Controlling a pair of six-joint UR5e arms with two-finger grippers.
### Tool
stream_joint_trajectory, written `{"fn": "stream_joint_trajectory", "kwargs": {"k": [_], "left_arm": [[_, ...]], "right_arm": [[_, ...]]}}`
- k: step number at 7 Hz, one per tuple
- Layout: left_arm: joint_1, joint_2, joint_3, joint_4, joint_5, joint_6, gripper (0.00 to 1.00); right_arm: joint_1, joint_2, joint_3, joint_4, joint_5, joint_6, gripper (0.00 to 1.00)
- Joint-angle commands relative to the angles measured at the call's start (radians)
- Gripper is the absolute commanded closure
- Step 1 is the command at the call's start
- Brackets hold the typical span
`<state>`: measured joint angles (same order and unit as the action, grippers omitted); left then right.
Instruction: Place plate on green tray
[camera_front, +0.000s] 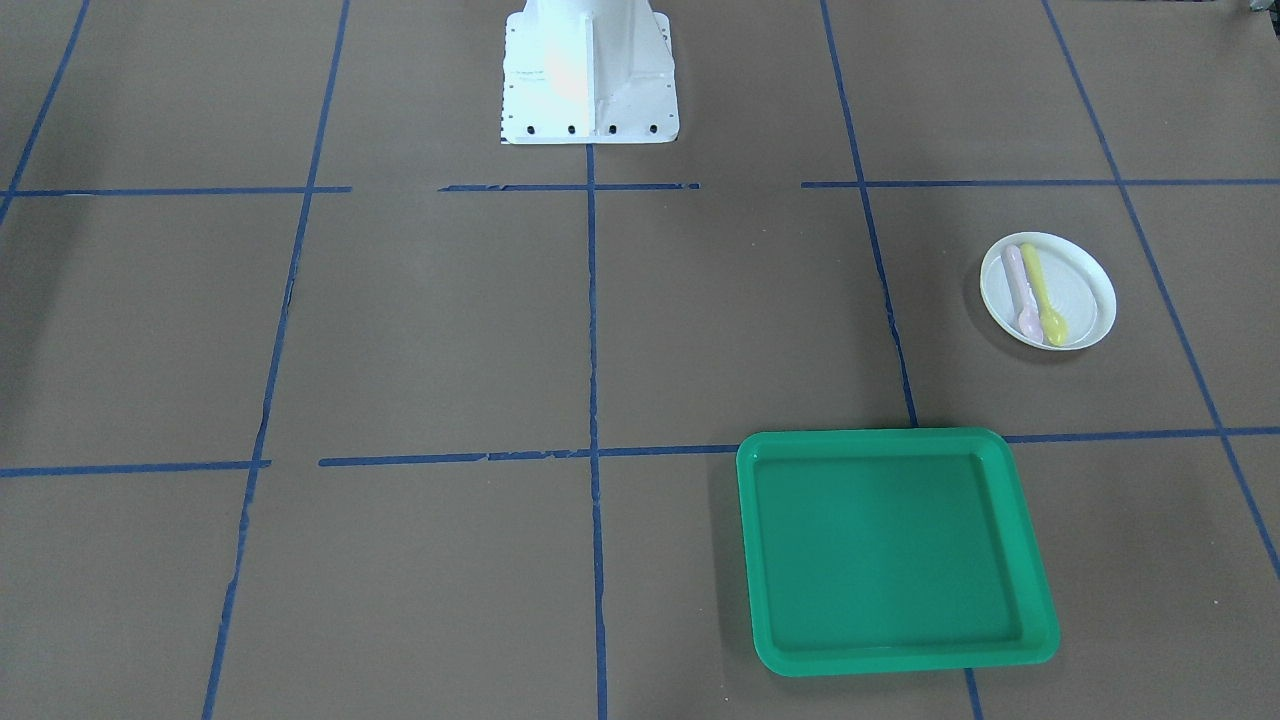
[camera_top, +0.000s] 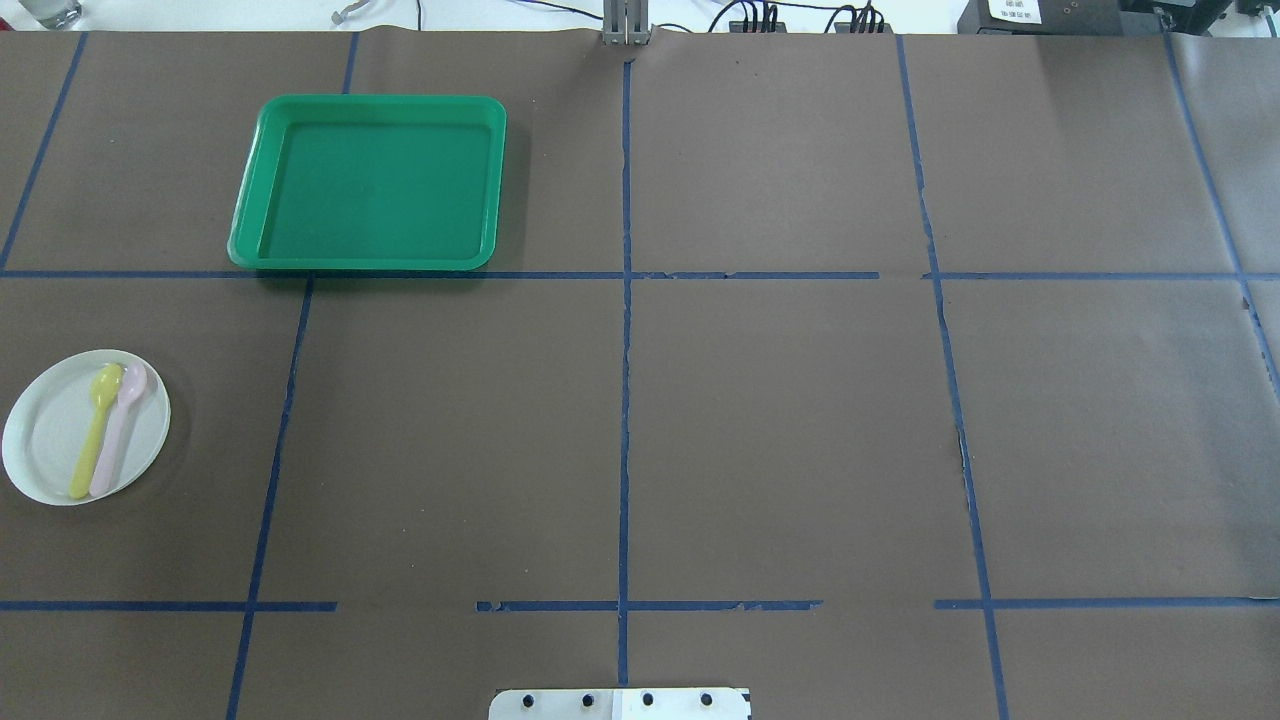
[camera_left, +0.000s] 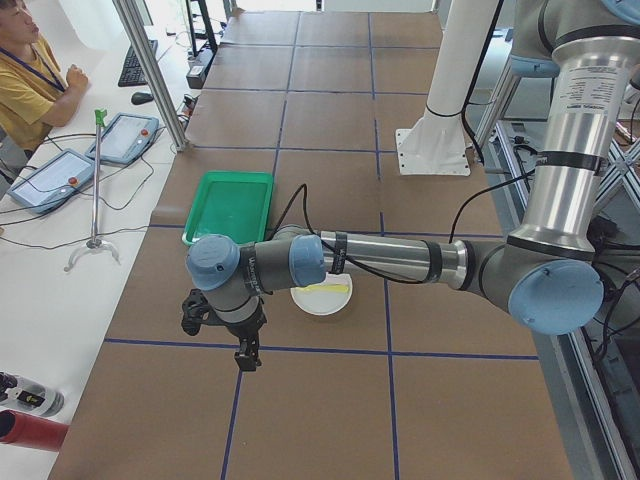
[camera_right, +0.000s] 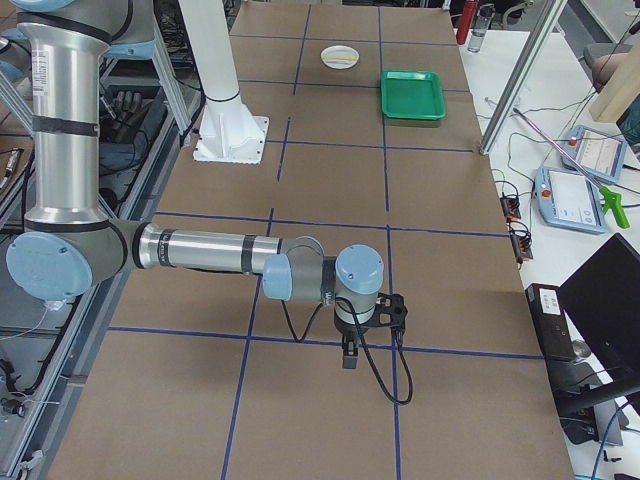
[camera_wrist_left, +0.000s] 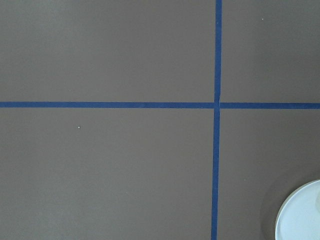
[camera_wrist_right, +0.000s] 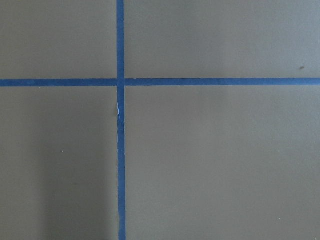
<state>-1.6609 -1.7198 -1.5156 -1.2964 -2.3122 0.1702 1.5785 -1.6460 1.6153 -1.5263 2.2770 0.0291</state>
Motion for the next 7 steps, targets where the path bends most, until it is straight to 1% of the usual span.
{"fn": "stream_joint_trajectory", "kwargs": {"k": [1,3,4,5,6,7], "left_arm": [[0.0,0.015,-0.03,0.003,0.011,0.027,0.0],[0.006,0.02,-0.156,0.096,0.008,0.061,0.0],[0.03,0.02,-0.159,0.109,0.026,0.061,0.0],[0.039,0.017,-0.159,0.109,0.166,0.057,0.0],[0.044,0.016,-0.158,0.101,0.251,0.054,0.0],[0.046,0.02,-0.14,0.06,0.2,0.058,0.0]], "right_arm": [[0.0,0.0,0.0,0.0,0.001,0.0,0.0],[0.0,0.0,0.0,0.0,-0.001,0.0,0.0],[0.0,0.0,0.0,0.0,-0.001,0.0,0.0],[0.0,0.0,0.0,0.0,0.001,0.0,0.0],[0.0,0.0,0.0,0.0,-0.001,0.0,0.0],[0.0,0.0,0.0,0.0,-0.001,0.0,0.0]]}}
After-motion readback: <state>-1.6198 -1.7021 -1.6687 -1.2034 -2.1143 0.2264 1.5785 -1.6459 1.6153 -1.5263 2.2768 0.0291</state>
